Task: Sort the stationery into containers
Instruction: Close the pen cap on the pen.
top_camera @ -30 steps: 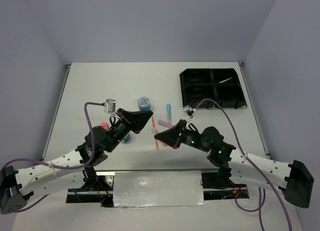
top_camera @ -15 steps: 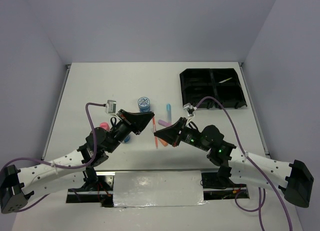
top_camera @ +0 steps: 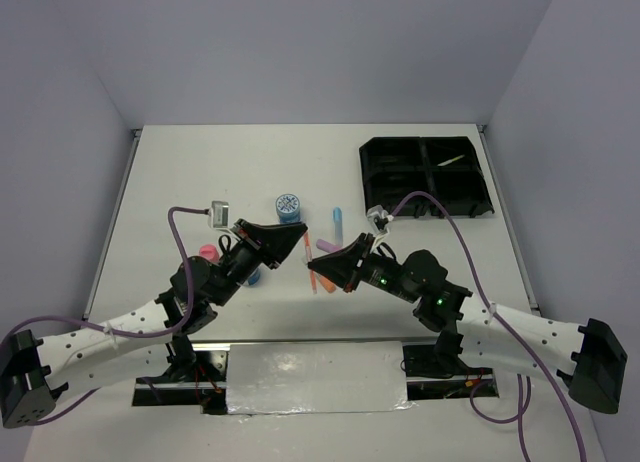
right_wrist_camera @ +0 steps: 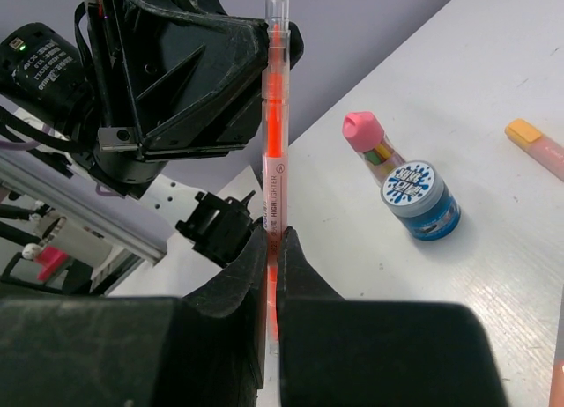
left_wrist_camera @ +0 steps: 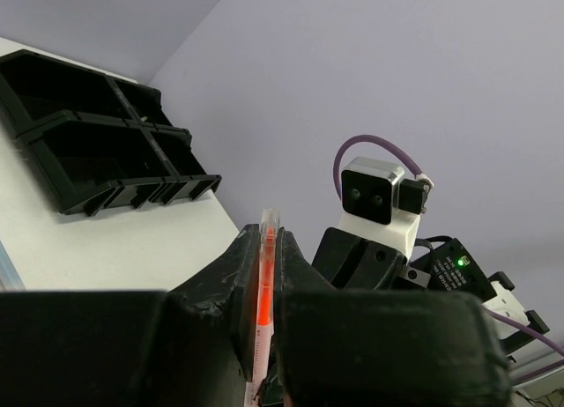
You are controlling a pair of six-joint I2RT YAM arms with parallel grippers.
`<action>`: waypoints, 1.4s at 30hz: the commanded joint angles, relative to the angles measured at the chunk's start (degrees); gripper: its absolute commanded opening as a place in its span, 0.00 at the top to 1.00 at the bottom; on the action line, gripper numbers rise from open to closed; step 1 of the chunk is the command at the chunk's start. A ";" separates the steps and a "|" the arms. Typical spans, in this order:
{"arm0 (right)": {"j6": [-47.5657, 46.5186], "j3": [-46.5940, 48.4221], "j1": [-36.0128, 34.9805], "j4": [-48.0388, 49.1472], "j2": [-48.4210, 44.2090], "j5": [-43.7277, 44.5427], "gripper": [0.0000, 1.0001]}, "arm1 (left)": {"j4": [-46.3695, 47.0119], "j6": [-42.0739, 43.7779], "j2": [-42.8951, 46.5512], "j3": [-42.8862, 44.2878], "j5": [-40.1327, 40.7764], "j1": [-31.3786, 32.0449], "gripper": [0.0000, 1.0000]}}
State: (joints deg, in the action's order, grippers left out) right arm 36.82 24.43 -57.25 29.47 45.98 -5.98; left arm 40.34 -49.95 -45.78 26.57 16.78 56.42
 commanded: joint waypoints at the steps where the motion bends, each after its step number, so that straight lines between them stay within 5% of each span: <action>1: -2.89 4.75 0.04 9.10 0.51 4.13 1.00 | 1.41 -1.81 -0.19 -1.60 -1.66 0.27 1.00; 42: -6.22 27.51 13.75 7.09 8.16 -12.30 1.00 | 3.79 1.17 -5.37 -4.59 -3.77 4.40 1.00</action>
State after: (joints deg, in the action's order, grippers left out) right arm 33.12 42.24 -46.19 19.81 54.65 -25.61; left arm 56.82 -49.60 -48.31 25.17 24.03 56.90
